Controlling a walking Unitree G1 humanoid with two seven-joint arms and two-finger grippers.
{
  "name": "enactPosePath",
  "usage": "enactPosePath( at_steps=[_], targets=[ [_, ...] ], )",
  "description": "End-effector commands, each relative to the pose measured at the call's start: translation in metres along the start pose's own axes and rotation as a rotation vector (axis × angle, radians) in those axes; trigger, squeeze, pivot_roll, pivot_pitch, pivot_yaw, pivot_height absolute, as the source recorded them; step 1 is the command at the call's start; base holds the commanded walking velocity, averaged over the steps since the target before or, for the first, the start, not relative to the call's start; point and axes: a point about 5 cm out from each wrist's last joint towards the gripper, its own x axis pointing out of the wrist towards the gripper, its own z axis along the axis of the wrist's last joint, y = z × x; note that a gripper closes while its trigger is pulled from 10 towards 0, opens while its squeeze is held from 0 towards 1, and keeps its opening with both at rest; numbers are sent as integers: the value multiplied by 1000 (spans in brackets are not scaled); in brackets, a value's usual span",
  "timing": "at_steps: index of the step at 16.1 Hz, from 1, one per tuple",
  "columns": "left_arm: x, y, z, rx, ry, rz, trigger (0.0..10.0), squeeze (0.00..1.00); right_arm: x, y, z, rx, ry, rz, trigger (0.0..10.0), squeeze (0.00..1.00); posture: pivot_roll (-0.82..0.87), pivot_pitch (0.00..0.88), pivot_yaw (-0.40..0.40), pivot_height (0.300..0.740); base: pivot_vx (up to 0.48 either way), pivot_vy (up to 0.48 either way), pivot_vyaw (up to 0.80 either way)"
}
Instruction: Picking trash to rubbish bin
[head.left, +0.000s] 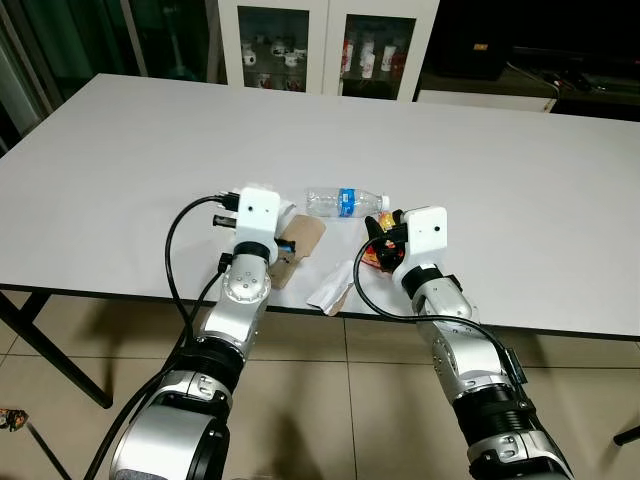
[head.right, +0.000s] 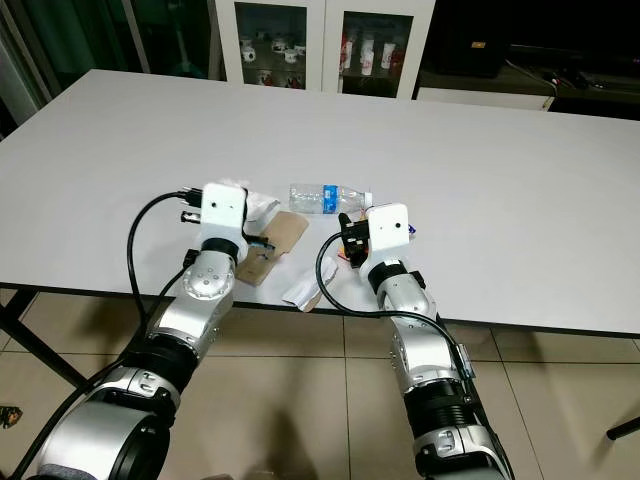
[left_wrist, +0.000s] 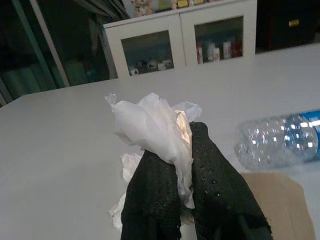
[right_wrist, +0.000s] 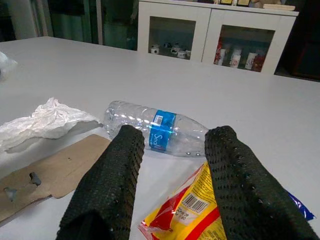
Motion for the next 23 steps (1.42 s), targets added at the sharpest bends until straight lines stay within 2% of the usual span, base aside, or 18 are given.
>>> enactPosePath(
  at_steps=[1, 3, 8, 20, 23],
  targets=[
    [3, 3, 15, -18, -75, 18, 10000, 0, 3, -3, 3, -3, 1, -11, 10000, 0, 0, 6, -55, 740, 0, 0, 0],
    [5, 9, 25, -2, -135, 45, 10000, 0, 3, -4, 3, -3, -2, -14, 10000, 0, 0, 5, -55, 740, 0, 0, 0],
    [5, 14, 21, 30, -113, 55, 10000, 0, 4, -4, 4, -1, -5, -15, 10000, 0, 1, 4, -57, 740, 262, 0, 0],
    [5, 15, 21, 39, -108, 64, 10000, 0, 4, -4, 4, 6, -9, -13, 10000, 0, 1, 8, -57, 740, 471, 0, 0],
    [5, 11, 26, 26, -139, 29, 10000, 0, 4, -3, 4, 11, -13, -14, 10000, 0, 1, 8, -57, 740, 320, 0, 0]
  ],
)
